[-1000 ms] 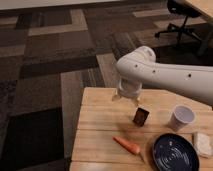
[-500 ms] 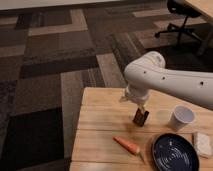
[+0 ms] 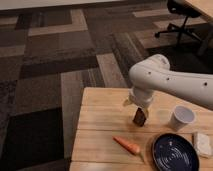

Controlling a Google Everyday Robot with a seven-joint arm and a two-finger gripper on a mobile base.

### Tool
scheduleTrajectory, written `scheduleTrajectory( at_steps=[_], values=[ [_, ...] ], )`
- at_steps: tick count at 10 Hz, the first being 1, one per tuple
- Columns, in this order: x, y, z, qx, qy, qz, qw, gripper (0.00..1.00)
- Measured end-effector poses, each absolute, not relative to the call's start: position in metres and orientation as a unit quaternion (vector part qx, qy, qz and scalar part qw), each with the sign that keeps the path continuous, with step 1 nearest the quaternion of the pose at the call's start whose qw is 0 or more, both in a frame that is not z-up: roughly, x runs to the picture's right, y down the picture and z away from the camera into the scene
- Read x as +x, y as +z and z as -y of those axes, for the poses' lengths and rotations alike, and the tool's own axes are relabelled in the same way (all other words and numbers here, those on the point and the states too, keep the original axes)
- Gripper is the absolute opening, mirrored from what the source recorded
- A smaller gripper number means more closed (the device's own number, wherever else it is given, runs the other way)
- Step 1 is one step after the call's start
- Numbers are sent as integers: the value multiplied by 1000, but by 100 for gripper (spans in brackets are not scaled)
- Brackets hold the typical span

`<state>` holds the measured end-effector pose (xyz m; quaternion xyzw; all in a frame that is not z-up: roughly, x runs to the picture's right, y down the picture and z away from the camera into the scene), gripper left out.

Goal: Place the eraser on the white sponge

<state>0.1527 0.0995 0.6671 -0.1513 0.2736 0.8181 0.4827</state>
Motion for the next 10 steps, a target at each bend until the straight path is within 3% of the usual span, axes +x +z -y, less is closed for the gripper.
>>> scheduleTrajectory(
  at_steps=[10],
  values=[
    [168,685,-109,-152,798,-322,487,65]
  ],
)
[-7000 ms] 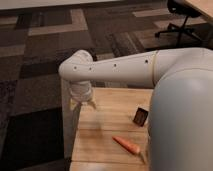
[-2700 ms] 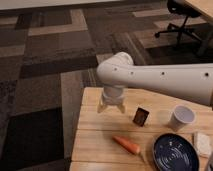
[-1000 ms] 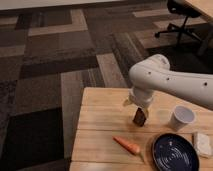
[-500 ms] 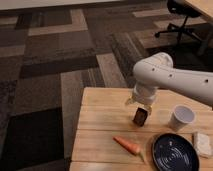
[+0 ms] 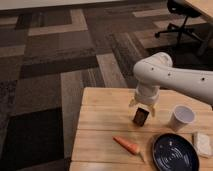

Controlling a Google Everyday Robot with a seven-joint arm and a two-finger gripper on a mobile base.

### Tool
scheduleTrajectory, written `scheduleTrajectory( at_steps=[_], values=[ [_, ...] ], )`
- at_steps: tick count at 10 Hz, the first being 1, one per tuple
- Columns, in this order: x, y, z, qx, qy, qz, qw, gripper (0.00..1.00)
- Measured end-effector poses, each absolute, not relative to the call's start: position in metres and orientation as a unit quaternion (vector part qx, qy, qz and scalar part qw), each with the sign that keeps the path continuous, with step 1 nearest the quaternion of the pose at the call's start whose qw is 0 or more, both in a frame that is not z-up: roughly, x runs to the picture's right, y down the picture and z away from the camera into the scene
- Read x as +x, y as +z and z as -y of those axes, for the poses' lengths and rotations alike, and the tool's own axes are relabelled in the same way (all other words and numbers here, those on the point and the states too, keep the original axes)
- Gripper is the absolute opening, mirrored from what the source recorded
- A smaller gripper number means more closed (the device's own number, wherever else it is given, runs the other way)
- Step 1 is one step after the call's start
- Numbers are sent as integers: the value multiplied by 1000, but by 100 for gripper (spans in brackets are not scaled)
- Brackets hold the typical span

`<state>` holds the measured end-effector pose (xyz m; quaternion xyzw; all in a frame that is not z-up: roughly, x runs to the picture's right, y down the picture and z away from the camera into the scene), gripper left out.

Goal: Place the eraser on the white sponge

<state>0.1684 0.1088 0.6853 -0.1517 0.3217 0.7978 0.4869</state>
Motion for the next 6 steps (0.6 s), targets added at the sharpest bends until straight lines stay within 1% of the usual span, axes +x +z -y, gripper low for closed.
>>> scheduleTrajectory(
  at_steps=[6],
  values=[
    [176,706,-110,-140,795,-327,491,65]
  ],
)
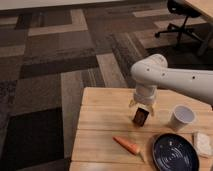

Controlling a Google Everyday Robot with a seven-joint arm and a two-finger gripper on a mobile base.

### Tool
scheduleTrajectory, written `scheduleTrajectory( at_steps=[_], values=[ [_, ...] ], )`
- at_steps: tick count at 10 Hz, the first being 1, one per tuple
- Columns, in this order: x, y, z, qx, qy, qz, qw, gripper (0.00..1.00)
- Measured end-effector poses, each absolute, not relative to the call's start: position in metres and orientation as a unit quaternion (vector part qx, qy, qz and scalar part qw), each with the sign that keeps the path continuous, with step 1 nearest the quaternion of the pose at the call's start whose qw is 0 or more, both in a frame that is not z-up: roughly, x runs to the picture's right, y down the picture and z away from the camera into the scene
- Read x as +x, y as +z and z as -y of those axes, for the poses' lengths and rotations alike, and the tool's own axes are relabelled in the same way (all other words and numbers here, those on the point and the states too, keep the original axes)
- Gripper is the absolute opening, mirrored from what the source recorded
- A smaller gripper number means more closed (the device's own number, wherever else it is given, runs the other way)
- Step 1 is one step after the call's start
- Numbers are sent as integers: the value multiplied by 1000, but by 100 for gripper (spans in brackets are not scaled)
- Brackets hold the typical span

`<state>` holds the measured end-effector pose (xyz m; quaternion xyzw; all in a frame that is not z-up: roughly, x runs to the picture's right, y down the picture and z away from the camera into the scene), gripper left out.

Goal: Place the eraser on the white sponge

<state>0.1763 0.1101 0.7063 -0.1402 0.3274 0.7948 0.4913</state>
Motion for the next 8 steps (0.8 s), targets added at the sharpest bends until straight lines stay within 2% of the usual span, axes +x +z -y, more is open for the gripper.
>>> scheduleTrajectory(
  at_steps=[5,6,8],
  values=[
    [178,717,-123,-140,795,-331,489,64],
    [180,718,-122,-134,796,-331,490,55],
    [169,707,-111,-117,793,-323,502,19]
  ],
)
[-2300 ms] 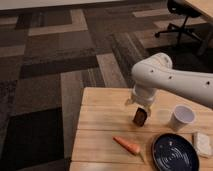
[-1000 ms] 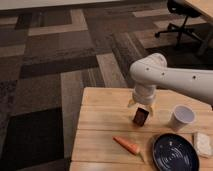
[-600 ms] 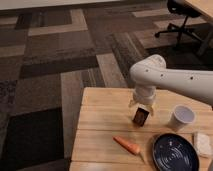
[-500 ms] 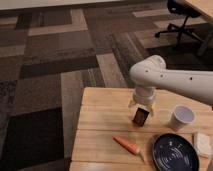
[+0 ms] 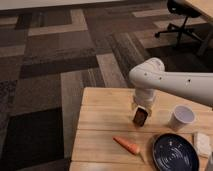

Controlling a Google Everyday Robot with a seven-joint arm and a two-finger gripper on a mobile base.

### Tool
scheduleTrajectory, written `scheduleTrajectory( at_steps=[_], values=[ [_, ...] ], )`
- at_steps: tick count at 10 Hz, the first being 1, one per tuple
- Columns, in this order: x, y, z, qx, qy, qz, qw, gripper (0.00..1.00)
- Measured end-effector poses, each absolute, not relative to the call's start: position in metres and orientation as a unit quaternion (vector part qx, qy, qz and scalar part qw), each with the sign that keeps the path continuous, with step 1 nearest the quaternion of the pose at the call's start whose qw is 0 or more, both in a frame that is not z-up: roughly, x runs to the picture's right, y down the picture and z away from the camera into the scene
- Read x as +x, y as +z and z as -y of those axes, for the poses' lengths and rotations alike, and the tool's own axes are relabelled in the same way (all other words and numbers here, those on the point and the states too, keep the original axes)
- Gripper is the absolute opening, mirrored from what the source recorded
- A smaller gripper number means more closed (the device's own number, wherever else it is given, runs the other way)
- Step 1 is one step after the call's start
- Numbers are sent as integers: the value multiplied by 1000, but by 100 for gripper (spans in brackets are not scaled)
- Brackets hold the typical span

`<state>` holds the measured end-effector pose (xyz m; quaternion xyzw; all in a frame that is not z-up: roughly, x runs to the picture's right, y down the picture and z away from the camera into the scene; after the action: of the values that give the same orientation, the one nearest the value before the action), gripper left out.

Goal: Place the eraser on the white sponge

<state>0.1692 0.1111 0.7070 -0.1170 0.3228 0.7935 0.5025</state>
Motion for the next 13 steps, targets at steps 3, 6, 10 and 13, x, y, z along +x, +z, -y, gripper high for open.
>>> scheduleTrajectory(
  at_steps=[3,6,10,13],
  values=[
    [144,689,-105,-133,804,-299,497,0],
    [151,668,-90,-148,803,-288,500,0],
    [190,615,-70,-148,806,-286,496,0],
    [188,616,-70,-150,807,-285,496,0]
  ],
)
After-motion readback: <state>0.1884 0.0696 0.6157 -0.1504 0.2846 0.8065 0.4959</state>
